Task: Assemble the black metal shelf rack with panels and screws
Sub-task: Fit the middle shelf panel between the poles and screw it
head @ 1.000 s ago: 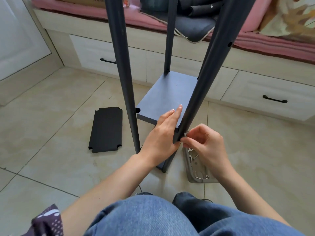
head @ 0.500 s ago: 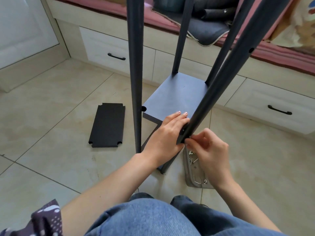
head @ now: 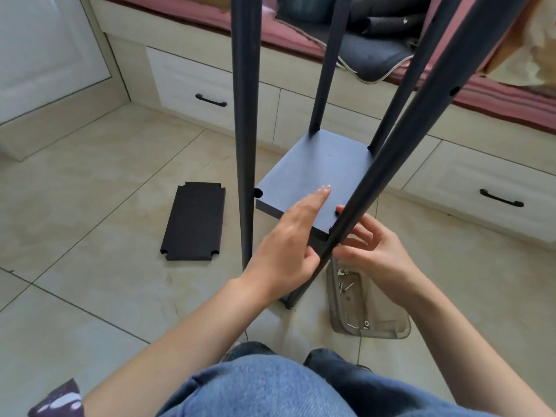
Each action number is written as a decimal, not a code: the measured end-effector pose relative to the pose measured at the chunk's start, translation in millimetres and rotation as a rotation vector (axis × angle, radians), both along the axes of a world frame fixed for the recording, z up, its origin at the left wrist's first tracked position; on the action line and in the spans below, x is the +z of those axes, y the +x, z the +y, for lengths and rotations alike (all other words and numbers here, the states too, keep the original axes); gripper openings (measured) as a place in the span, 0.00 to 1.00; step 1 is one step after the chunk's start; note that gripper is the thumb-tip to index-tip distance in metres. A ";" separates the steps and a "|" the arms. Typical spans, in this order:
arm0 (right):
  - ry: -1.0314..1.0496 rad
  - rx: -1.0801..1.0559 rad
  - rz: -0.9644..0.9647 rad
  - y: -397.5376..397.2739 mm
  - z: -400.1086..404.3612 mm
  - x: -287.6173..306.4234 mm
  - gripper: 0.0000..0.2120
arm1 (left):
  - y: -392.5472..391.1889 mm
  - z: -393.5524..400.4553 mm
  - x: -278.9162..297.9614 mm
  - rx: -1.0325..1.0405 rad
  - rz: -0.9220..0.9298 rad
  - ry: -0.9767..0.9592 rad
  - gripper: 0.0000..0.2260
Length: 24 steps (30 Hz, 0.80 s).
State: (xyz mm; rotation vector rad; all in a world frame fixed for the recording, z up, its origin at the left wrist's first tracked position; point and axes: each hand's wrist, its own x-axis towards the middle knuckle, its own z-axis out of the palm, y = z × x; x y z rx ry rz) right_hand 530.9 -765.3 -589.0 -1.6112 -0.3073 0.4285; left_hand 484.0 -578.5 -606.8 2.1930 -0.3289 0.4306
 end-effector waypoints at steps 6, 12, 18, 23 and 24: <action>0.004 -0.007 -0.011 3.4 -2.0 -2.0 0.28 | -29.3 1.6 5.7 0.471 0.140 -0.647 0.07; -0.015 -0.006 -0.035 1.5 -1.8 -1.0 0.27 | -0.5 -8.4 27.4 0.189 0.812 -1.265 0.11; -0.081 -0.033 -0.119 -1.5 -2.4 -4.1 0.25 | 8.5 -29.4 24.5 0.143 0.695 -1.371 0.13; -0.161 -0.087 -0.224 -4.3 -0.8 -10.7 0.25 | 7.3 -28.2 20.1 0.054 0.713 -1.416 0.13; -0.173 -0.102 -0.234 -6.1 0.1 -12.7 0.25 | 7.8 -27.3 20.2 0.047 0.717 -1.422 0.14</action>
